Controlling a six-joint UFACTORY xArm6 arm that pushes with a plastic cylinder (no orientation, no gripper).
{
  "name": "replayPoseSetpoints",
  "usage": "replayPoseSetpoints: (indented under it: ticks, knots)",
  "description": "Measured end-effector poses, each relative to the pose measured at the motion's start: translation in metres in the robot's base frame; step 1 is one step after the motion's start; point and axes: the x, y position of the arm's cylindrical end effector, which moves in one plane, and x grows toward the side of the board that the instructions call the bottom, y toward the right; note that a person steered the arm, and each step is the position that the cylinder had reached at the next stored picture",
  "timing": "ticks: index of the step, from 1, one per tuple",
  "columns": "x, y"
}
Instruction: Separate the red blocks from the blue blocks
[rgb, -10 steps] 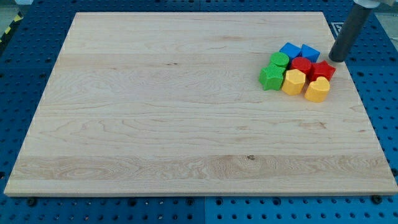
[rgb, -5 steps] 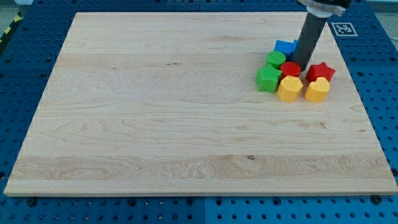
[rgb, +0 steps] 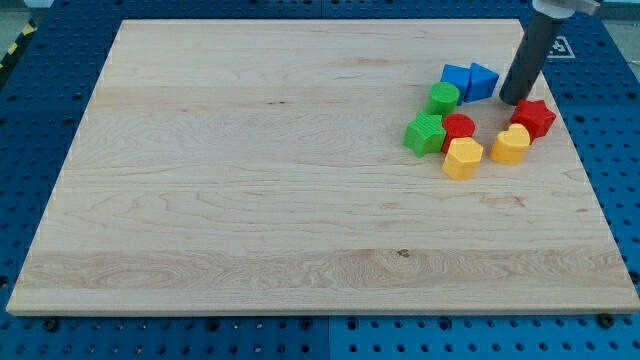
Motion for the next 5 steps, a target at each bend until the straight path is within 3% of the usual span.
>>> replayPoseSetpoints:
  ticks: [1,3,4,5]
  knots:
    - [0.000,0.020]
    - [0.041,0.010]
    - [0.066,-0.029]
    - [0.063,-0.026]
